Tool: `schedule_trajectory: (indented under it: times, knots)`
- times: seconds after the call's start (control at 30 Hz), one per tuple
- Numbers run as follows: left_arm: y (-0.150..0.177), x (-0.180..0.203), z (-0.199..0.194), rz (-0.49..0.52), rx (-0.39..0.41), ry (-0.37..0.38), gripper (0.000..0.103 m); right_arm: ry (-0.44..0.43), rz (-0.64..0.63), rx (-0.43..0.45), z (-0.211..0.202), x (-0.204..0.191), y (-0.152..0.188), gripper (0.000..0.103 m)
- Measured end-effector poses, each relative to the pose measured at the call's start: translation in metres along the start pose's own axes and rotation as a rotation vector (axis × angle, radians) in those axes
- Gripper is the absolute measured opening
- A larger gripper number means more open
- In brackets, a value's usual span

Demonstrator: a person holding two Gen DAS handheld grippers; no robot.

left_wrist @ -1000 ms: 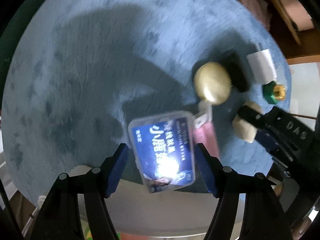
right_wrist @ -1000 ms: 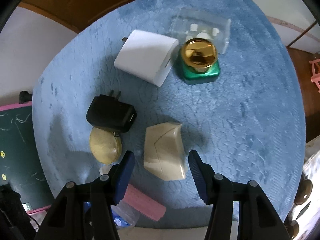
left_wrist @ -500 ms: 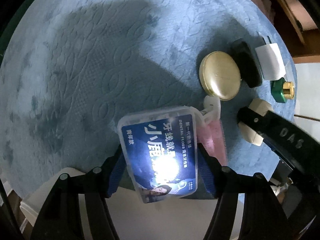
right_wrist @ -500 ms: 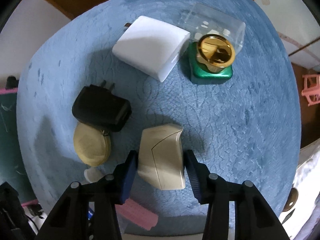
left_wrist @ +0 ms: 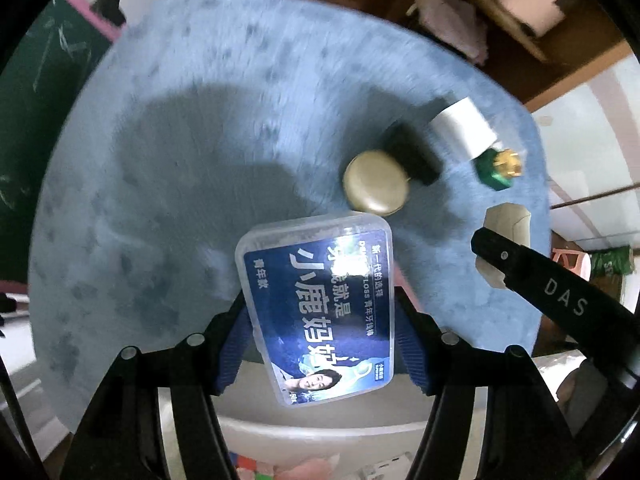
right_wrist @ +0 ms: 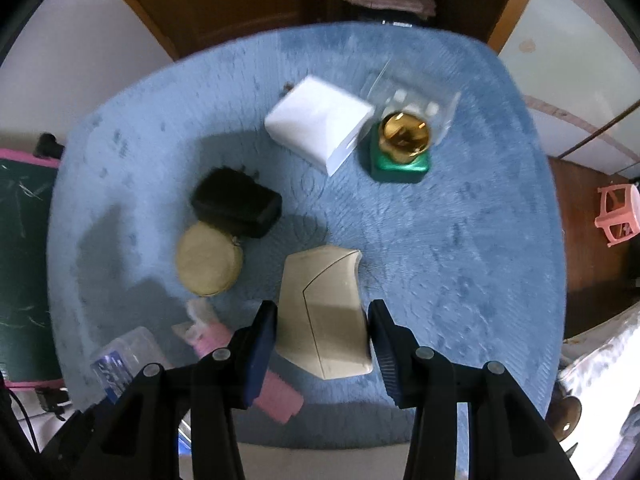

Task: Organize rigid objects
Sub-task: 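Grasp the blue floss box with the left tool while the right tool grasps the beige piece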

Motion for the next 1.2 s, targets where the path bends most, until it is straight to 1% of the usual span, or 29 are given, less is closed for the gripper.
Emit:
schedule_trajectory:
  times: [0.07, 0.13, 0.23, 0.3, 0.33, 0.43, 0.57, 0.7, 0.93, 1.07, 1.2]
  knots:
    - [-0.001, 0.002, -0.016, 0.028, 0.032, 0.015, 0.069, -0.006, 0.003, 0.033, -0.016, 0.002, 0.004, 0.047]
    - [-0.004, -0.003, -0.031, 0.063, 0.069, 0.038, 0.069, -0.008, 0.005, 0.076, -0.038, 0.008, -0.001, 0.047]
    - [0.006, -0.007, -0.058, 0.108, 0.130, 0.051, 0.069, -0.027, 0.002, 0.142, -0.073, 0.025, 0.006, 0.047]
    - [0.016, -0.006, -0.075, 0.131, 0.167, 0.063, 0.069, -0.042, 0.000, 0.174, -0.089, 0.036, 0.009, 0.047]
    - [0.009, -0.015, -0.080, 0.137, 0.174, 0.068, 0.069, -0.048, 0.000, 0.189, -0.097, 0.036, 0.011, 0.047]
    - [0.017, -0.012, -0.101, 0.164, 0.222, 0.085, 0.069, -0.065, -0.007, 0.234, -0.124, 0.035, 0.029, 0.047]
    - [0.030, -0.014, -0.123, 0.198, 0.281, 0.079, 0.069, -0.076, -0.013, 0.272, -0.151, 0.034, 0.056, 0.047]
    - [0.043, -0.018, -0.139, 0.213, 0.325, 0.072, 0.069, -0.076, -0.029, 0.294, -0.166, 0.036, 0.080, 0.047]
    - [0.064, -0.028, -0.144, 0.227, 0.366, 0.047, 0.069, -0.045, -0.076, 0.329, -0.181, 0.034, 0.119, 0.047]
    - [0.077, -0.032, -0.137, 0.247, 0.372, 0.020, 0.069, -0.036, -0.104, 0.322, -0.177, 0.033, 0.138, 0.047]
    - [0.090, -0.037, -0.124, 0.267, 0.358, -0.004, 0.069, -0.029, -0.126, 0.278, -0.159, 0.032, 0.159, 0.047]
Point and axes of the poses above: each gripper's, at about its wrist camera, not at the fingertips, and z roughly the way its jaws point, x to its right, y to its underside, the point moved 8 cm from there along z, roughly the way its jaws point, and after that the axes turned 9 degrees about -z, right-handed, at the moved point
